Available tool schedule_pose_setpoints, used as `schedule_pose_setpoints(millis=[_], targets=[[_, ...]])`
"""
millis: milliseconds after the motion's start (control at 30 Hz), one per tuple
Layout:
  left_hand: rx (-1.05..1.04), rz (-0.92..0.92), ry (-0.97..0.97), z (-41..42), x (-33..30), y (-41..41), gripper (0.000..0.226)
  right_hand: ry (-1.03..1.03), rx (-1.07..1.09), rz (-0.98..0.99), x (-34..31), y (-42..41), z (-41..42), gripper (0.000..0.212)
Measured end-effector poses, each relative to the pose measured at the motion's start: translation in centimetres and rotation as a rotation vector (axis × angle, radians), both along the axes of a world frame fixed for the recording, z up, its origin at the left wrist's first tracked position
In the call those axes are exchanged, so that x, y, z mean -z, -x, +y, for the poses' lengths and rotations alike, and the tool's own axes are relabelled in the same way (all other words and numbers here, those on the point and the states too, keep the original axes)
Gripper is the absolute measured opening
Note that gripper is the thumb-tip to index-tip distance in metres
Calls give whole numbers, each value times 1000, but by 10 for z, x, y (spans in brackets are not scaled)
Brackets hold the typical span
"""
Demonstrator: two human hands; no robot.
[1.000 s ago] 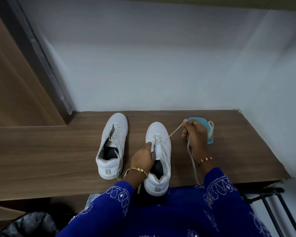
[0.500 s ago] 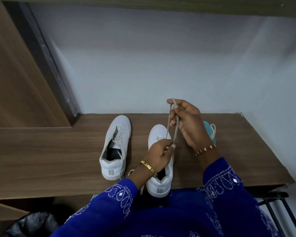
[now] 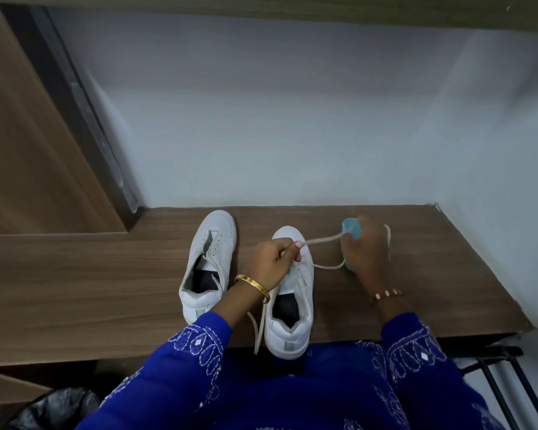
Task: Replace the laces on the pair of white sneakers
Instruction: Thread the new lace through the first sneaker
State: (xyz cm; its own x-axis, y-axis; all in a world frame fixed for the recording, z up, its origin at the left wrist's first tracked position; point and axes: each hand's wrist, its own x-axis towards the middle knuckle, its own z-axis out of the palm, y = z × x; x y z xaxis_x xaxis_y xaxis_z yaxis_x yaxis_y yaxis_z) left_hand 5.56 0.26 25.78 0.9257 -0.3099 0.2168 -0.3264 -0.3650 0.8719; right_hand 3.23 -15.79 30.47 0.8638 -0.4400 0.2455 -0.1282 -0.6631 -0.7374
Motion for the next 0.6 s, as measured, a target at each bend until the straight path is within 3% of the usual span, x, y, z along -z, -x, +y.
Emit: schedule_pose_setpoints(millis=[133, 233, 333, 500, 600], targets=[[71, -60, -82, -1, -2, -2, 40, 43, -397, 61, 28, 8, 16, 29], [70, -67, -82, 0, -2, -2, 38, 1, -506, 142, 45, 11, 19, 14], [96, -58, -141, 3, 2, -3, 36, -80, -457, 250, 53, 10, 11, 22], [46, 45, -162, 17, 10, -8, 28, -62, -200, 324, 60, 5, -20, 27], [6, 70, -208, 23, 16, -10, 28, 6, -236, 402, 61, 7, -26, 18]])
